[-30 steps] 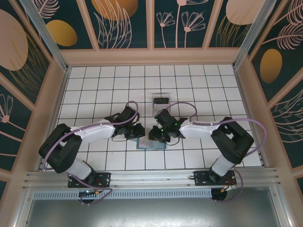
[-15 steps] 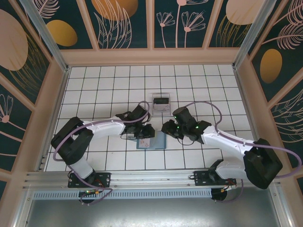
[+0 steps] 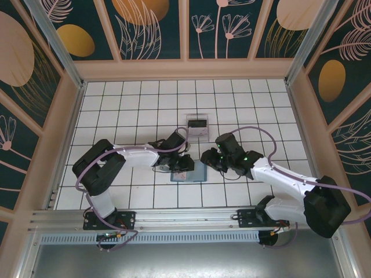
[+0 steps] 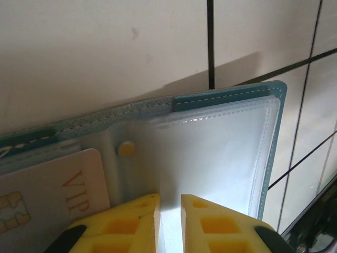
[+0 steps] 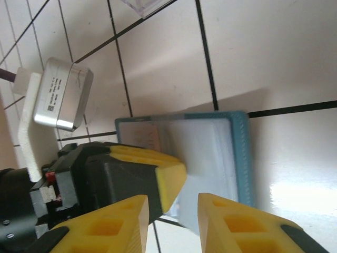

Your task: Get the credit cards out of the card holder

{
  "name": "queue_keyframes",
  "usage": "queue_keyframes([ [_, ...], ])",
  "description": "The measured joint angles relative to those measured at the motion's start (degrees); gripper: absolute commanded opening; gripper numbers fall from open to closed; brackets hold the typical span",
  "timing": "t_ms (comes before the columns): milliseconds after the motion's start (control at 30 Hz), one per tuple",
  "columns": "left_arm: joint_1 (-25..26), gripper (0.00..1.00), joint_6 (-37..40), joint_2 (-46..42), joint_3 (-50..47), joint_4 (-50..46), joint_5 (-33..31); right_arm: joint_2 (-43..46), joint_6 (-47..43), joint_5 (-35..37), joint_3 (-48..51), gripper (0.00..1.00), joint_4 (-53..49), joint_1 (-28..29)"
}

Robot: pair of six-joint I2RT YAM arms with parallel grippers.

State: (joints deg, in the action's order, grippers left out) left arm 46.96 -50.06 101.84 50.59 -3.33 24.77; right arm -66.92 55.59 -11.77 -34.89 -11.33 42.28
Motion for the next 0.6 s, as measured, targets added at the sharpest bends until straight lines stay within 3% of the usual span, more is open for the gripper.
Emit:
queue_keyframes([
  [600, -0.7, 0.2, -2.97, -7.13, -1.31, 0.7, -4.31, -9.44, 0.68, -6.36, 0.02, 0.31, 7.15, 0.02],
])
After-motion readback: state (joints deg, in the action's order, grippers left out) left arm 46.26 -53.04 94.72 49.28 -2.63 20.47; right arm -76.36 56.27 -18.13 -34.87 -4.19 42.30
